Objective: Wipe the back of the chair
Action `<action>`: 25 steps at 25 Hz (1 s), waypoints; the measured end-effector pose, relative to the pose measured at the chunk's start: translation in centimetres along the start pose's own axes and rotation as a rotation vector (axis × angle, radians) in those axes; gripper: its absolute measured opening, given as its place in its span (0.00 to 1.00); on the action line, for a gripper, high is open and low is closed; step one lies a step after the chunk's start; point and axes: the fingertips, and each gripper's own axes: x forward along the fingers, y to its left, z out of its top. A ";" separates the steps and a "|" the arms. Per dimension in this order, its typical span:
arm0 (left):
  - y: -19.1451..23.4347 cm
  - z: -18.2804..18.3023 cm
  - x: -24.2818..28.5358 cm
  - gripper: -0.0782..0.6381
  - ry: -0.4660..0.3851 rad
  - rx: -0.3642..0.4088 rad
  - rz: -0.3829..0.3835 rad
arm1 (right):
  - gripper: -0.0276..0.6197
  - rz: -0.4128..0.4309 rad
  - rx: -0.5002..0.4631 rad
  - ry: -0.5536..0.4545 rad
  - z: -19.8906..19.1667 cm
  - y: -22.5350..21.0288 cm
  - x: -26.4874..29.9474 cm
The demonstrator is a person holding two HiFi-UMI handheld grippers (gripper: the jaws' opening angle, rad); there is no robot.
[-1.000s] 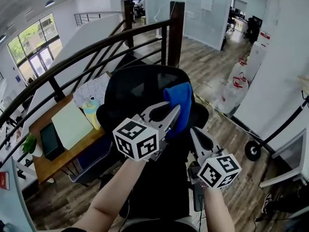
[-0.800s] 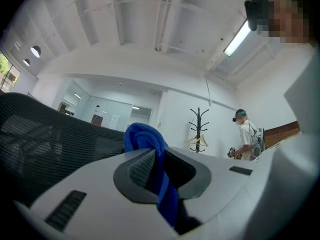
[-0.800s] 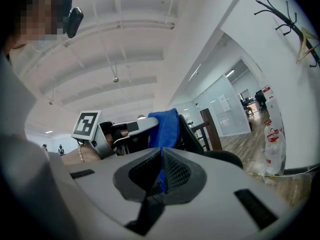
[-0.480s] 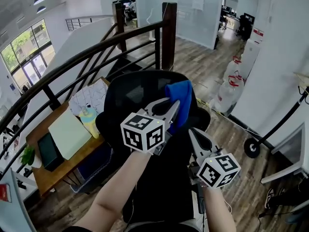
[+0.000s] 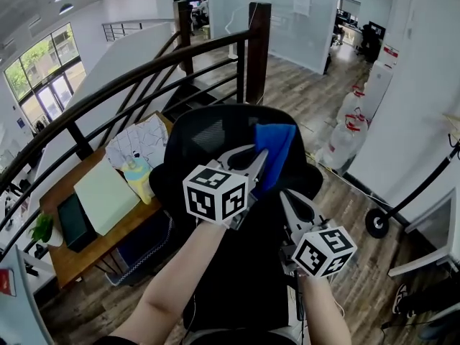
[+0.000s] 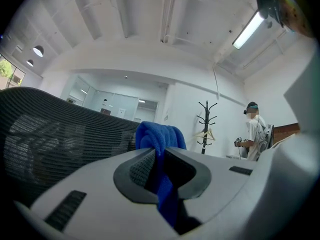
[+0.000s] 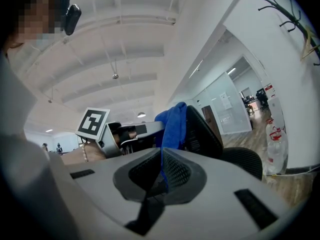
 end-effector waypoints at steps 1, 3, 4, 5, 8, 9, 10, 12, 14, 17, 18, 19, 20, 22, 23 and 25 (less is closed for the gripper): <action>0.2 -0.1 -0.2 0.18 -0.001 -0.003 0.002 | 0.09 0.001 -0.001 0.002 -0.1 0.0 0.1; 0.6 -0.1 -0.6 0.18 -0.004 -0.007 0.013 | 0.09 0.005 -0.001 0.011 -0.3 0.1 0.5; 0.9 -0.1 -0.8 0.18 -0.006 -0.010 0.021 | 0.09 0.009 -0.002 0.018 -0.4 0.2 0.7; 1.2 0.0 -1.1 0.18 -0.008 -0.013 0.028 | 0.09 0.015 -0.004 0.025 -0.6 0.4 0.9; 2.4 0.0 -2.1 0.18 -0.012 -0.019 0.050 | 0.09 0.034 -0.012 0.044 -1.0 1.2 1.4; 2.8 0.0 -2.6 0.18 -0.012 -0.022 0.060 | 0.09 0.039 -0.015 0.050 -1.1 1.5 1.5; 3.2 0.0 -3.0 0.18 -0.013 -0.025 0.071 | 0.09 0.044 -0.017 0.054 -1.1 1.8 1.7; 3.9 0.1 -3.9 0.18 -0.015 -0.033 0.092 | 0.09 0.054 -0.020 0.060 -1.3 2.3 2.1; 4.6 0.1 -4.7 0.18 -0.018 -0.040 0.117 | 0.09 0.065 -0.020 0.068 -1.5 2.9 2.4; 5.7 0.4 -6.1 0.18 -0.018 -0.047 0.156 | 0.09 0.085 -0.025 0.081 -1.7 4.0 3.0; 6.1 0.6 -6.6 0.18 -0.020 -0.047 0.167 | 0.09 0.093 -0.027 0.085 -1.8 4.4 3.2; 6.5 0.7 -7.2 0.18 -0.022 -0.046 0.179 | 0.09 0.100 -0.028 0.089 -2.0 4.8 3.4; 6.9 0.8 -7.9 0.18 -0.024 -0.046 0.192 | 0.09 0.107 -0.027 0.094 -2.2 5.2 3.6; 7.8 1.0 -9.1 0.18 -0.028 -0.045 0.223 | 0.09 0.120 -0.025 0.101 -2.5 5.9 4.0; 8.3 1.2 -9.7 0.18 -0.031 -0.046 0.239 | 0.09 0.126 -0.026 0.103 -2.6 6.3 4.1; 9.1 1.4 -10.8 0.18 -0.038 -0.050 0.268 | 0.09 0.135 -0.030 0.106 -2.8 6.9 4.3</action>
